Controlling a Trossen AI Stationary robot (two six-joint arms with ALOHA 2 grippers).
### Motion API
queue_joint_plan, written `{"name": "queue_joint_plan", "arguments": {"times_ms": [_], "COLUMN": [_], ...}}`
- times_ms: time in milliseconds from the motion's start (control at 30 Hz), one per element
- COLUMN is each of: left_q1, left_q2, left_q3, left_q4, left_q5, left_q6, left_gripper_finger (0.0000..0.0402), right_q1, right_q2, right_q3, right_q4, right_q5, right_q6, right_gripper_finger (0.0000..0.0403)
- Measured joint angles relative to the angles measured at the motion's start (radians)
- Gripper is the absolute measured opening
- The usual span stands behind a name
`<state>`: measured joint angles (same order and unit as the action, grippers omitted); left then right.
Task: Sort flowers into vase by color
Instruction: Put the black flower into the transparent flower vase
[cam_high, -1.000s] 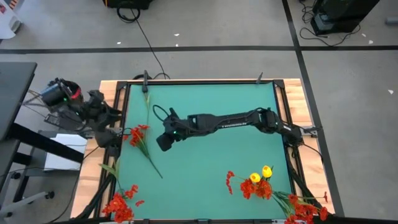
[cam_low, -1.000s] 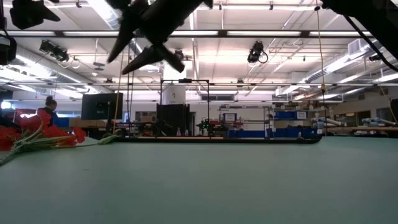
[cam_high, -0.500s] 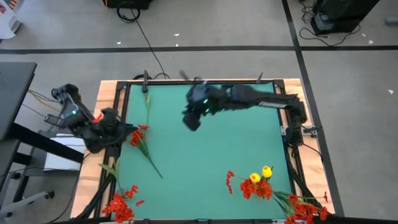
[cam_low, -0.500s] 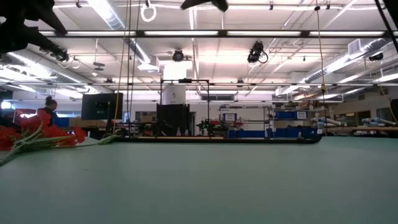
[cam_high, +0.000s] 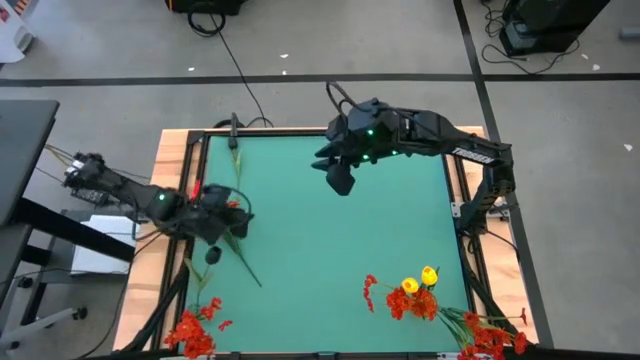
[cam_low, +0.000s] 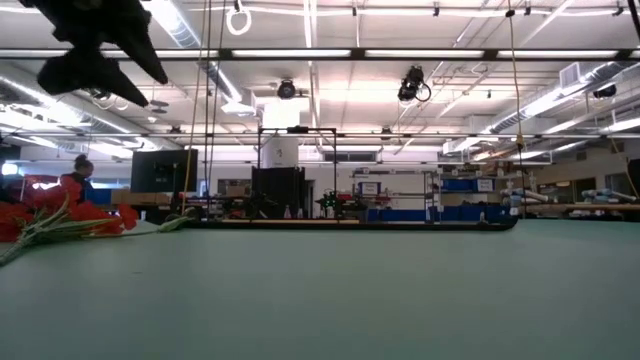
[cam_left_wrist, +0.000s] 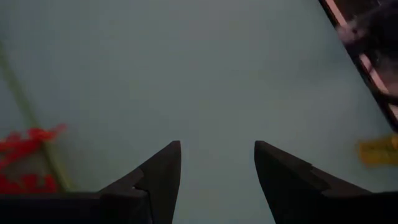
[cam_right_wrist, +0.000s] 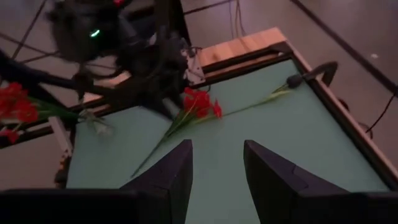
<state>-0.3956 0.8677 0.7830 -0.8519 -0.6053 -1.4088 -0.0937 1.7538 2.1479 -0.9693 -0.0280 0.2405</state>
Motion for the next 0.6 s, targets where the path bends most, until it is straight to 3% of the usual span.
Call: {"name": "queue_joint_plan", "arguments": {"times_ms": [367, 600], "left_q1": [0.453, 0.769], "left_q2": [-0.001, 0.051], "left_q3": [-0.019, -0.124], "left_q4": [-0.189, -0.124], "left_q5": [0.121, 0.25], "left_q6": [0.22, 0.429], "left_gripper_finger": [0.0207, 0.0208], "right_q1": [0.05, 0.05], "right_q2": [0.01, 0.01], "right_q3": [0.0, 0.0], "right_q4": [-0.013, -0.013], "right_q5": [-0.01, -0.007], "right_q6": [0.003, 0.069], "right_gripper_finger": [0.0151, 0.0151]}}
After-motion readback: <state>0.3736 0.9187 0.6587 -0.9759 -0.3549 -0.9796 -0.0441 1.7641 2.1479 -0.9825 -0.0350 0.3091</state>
